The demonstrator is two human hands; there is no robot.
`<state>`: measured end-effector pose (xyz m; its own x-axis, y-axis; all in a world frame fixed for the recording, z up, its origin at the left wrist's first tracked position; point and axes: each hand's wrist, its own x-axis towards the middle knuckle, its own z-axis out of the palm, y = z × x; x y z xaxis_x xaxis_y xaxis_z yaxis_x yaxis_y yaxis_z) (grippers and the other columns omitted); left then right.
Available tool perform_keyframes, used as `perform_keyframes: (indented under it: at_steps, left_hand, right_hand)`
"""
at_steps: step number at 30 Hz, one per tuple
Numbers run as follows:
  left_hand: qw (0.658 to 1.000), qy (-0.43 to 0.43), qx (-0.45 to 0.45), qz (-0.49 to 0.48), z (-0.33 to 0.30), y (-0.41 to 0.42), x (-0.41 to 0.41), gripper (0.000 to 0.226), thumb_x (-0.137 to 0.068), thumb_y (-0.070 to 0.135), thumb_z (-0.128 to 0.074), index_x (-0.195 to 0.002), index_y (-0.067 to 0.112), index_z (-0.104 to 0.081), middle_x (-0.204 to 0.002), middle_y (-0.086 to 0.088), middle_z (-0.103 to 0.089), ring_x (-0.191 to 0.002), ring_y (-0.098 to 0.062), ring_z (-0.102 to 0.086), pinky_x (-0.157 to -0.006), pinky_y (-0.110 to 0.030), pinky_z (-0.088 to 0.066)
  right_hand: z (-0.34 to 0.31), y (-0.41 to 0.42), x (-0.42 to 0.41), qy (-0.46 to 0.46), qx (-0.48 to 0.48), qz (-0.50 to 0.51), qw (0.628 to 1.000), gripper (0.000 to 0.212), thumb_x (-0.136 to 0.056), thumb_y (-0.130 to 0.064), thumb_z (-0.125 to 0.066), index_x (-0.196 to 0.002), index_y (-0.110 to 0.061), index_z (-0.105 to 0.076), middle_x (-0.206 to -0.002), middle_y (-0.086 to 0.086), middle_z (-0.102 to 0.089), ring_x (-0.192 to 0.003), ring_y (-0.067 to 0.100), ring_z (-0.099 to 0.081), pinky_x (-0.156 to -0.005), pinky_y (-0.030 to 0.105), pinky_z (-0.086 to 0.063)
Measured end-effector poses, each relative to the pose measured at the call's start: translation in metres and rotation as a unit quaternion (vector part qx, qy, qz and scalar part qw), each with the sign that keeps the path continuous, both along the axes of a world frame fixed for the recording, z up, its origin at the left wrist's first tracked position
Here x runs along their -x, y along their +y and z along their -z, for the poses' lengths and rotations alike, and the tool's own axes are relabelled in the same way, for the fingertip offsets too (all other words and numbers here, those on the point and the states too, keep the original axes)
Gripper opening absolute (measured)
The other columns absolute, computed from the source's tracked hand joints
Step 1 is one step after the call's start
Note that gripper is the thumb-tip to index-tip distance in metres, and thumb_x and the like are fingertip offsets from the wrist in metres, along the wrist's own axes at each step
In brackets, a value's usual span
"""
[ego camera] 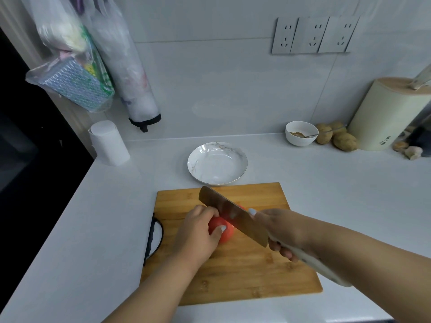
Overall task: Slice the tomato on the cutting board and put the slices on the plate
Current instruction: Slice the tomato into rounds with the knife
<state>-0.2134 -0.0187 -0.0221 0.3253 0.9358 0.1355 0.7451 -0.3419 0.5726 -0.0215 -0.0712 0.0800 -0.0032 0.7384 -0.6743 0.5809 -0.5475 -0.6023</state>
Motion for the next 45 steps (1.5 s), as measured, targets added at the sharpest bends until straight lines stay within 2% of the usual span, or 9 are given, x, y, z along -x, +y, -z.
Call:
perform_keyframes:
  at_steps: [13, 19, 25, 27, 29, 31, 33, 39, 45]
  left_hand:
    - [1.0, -0.016, 0.003, 0.007, 0.0, 0.002, 0.001, 0.022, -0.083, 0.038, -0.064, -0.102, 0.031, -0.056, -0.103, 0.016, -0.048, -0.097, -0.006, -0.047, -0.08, -0.025, -0.048]
    - [1.0, -0.017, 0.01, 0.006, 0.001, 0.002, 0.001, 0.021, -0.083, 0.039, -0.064, -0.1, 0.034, -0.053, -0.102, 0.019, -0.045, -0.095, -0.004, -0.045, -0.077, -0.023, -0.047]
    - [1.0, -0.016, 0.011, 0.005, 0.001, 0.002, 0.001, 0.023, -0.083, 0.038, -0.064, -0.102, 0.034, -0.053, -0.105, 0.018, -0.046, -0.097, -0.006, -0.047, -0.079, -0.025, -0.05]
    - [1.0, -0.018, 0.01, 0.005, 0.001, 0.002, 0.0, 0.023, -0.083, 0.038, -0.065, -0.103, 0.034, -0.054, -0.106, 0.017, -0.046, -0.098, -0.006, -0.047, -0.08, -0.024, -0.049]
    - [1.0, -0.017, 0.012, 0.003, 0.002, 0.002, 0.0, 0.024, -0.082, 0.038, -0.065, -0.103, 0.034, -0.053, -0.106, 0.017, -0.046, -0.098, -0.006, -0.047, -0.08, -0.023, -0.049]
    - [1.0, -0.015, 0.014, 0.002, 0.003, 0.002, 0.001, 0.025, -0.083, 0.038, -0.065, -0.104, 0.035, -0.053, -0.107, 0.017, -0.046, -0.099, -0.006, -0.047, -0.08, -0.023, -0.049]
    - [1.0, -0.016, 0.015, 0.001, 0.004, 0.001, 0.001, 0.026, -0.083, 0.039, -0.064, -0.106, 0.035, -0.053, -0.108, 0.017, -0.045, -0.099, -0.006, -0.046, -0.081, -0.023, -0.049]
    - [1.0, -0.022, 0.016, -0.004, 0.005, -0.002, 0.002, 0.024, -0.084, 0.038, -0.063, -0.106, 0.036, -0.052, -0.108, 0.017, -0.044, -0.099, -0.006, -0.046, -0.078, -0.024, -0.05]
    - [0.999, -0.025, 0.015, -0.011, 0.007, -0.002, 0.001, 0.024, -0.084, 0.037, -0.063, -0.105, 0.036, -0.053, -0.107, 0.015, -0.044, -0.098, -0.008, -0.046, -0.078, -0.026, -0.05]
  right_hand:
    - [0.017, 0.028, 0.025, -0.004, -0.026, -0.021, 0.999, 0.049, -0.097, -0.061, -0.027, -0.117, -0.025, -0.053, -0.06, 0.004, -0.05, -0.037, 0.013, -0.042, -0.045, 0.022, -0.041]
    - [0.02, 0.017, 0.009, -0.015, -0.004, -0.003, 1.0, 0.056, -0.094, -0.064, -0.03, -0.105, -0.017, -0.057, -0.058, 0.004, -0.051, -0.039, 0.014, -0.042, -0.044, 0.02, -0.04]
    - [0.025, 0.009, 0.003, -0.022, 0.016, 0.0, 1.0, 0.053, -0.094, -0.064, -0.027, -0.108, -0.023, -0.056, -0.06, 0.004, -0.052, -0.04, 0.013, -0.043, -0.046, 0.022, -0.041]
    - [0.028, 0.014, 0.008, -0.025, 0.011, -0.007, 1.0, 0.052, -0.094, -0.064, -0.027, -0.102, -0.022, -0.055, -0.062, 0.005, -0.053, -0.041, 0.014, -0.044, -0.046, 0.023, -0.043]
    - [0.031, 0.021, 0.014, -0.03, 0.01, -0.013, 0.999, 0.061, -0.093, -0.066, -0.027, -0.101, -0.013, -0.058, -0.065, 0.009, -0.054, -0.044, 0.018, -0.046, -0.048, 0.025, -0.043]
    - [0.034, 0.029, 0.019, -0.043, 0.016, -0.014, 0.999, 0.075, -0.092, -0.068, -0.027, -0.11, -0.004, -0.061, -0.07, 0.012, -0.056, -0.049, 0.021, -0.048, -0.051, 0.028, -0.044]
    - [0.037, 0.033, 0.022, -0.038, 0.018, -0.011, 0.999, 0.076, -0.092, -0.068, -0.028, -0.114, -0.003, -0.06, -0.069, 0.011, -0.055, -0.048, 0.02, -0.048, -0.05, 0.027, -0.043]
    - [0.041, 0.021, 0.011, -0.024, 0.021, -0.002, 0.999, 0.057, -0.094, -0.065, -0.028, -0.103, -0.016, -0.056, -0.062, 0.006, -0.053, -0.041, 0.014, -0.045, -0.046, 0.022, -0.043]
    - [0.039, 0.005, -0.002, -0.022, 0.046, 0.009, 0.999, 0.054, -0.094, -0.065, -0.027, -0.12, -0.026, -0.053, -0.058, 0.002, -0.051, -0.041, 0.012, -0.043, -0.048, 0.021, -0.042]
